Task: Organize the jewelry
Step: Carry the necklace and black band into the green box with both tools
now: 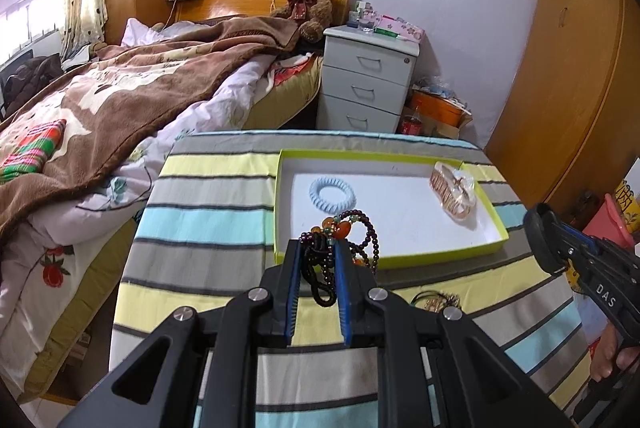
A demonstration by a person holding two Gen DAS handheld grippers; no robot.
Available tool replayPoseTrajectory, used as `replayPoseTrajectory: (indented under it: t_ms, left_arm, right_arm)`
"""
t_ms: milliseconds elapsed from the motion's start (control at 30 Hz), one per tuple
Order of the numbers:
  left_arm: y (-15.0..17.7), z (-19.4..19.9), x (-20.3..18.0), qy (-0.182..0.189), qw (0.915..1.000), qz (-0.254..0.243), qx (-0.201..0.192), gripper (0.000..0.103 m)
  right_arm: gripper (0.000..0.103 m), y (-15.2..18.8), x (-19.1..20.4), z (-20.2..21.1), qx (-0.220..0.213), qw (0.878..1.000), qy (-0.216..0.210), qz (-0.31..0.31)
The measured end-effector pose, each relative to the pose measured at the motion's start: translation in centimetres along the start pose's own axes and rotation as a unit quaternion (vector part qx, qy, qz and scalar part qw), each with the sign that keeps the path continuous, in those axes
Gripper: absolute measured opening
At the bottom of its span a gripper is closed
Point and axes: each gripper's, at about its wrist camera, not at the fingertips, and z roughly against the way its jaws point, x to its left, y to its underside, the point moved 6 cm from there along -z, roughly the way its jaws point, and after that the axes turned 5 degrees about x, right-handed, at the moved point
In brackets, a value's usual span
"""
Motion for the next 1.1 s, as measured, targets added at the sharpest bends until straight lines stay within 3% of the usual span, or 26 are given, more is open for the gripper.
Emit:
replayPoseTrajectory:
  t_ms: [533, 1100]
  left_arm:
    - [-3.0, -4.3, 0.1, 0.006, 0.9998, 0.007, 0.018, 0.017]
    - [-2.7, -10.3, 0.7, 0.007, 0.9976, 0.020, 0.066, 0.017]
  right_arm:
    - [0.013, -5.6, 2.2, -7.9, 0.049, 0.998, -0.022, 0.019]
    - [0.013, -5.6, 3.5, -15.6, 0.117, 0.993, -0.017, 0.029]
